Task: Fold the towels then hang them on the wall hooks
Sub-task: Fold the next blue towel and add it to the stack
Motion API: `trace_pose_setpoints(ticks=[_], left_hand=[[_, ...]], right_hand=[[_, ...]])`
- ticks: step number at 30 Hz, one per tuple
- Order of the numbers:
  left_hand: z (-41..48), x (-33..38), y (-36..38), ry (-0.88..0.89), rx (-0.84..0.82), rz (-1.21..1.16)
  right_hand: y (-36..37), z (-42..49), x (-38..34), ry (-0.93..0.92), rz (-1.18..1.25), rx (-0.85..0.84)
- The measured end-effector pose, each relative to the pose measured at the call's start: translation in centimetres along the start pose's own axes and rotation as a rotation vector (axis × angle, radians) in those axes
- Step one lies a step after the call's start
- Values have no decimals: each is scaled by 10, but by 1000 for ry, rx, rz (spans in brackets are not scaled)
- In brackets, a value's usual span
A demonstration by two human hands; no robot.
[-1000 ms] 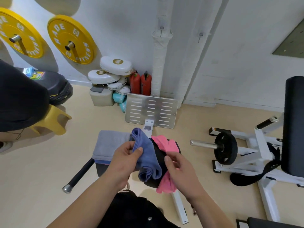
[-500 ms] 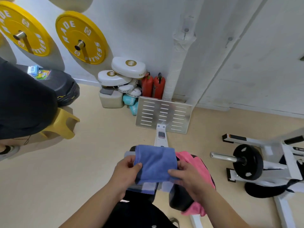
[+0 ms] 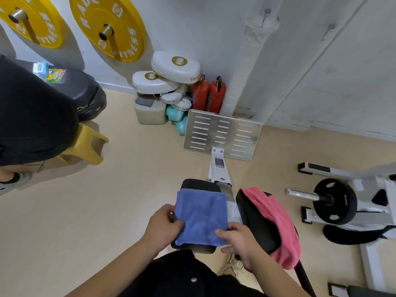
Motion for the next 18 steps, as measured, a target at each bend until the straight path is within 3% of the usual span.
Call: trace_pose_setpoints(ticks=[3,5,7,9,12,18], left_hand=[[2,1,-6,154,122,153],[1,9,-7,390,178,311],[-1,24,4,676,139,489],[-5,34,19,825,33,655],[2,32,30,715,-125,799],[9,20,27,678,-137,835]], right_hand=[[1,-5,-3,-96,-89,65],[-3,-8,-10,-280,-276,209],[-3,-15,-26,-544,-516,275],[4,-19,-42,-740,-761,232],[11,-11,-48,-721,-975,165],[18,4,-32,-612,-1031,130]])
Point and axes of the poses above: each hand's wrist, its own z-axis towards the middle knuckle, its own y-axis out of the palm, x = y × z, the point moved 5 cm from there along z, towards the middle knuckle, and after that the axes turned 7 degrees about x, right-handed, at the moved point
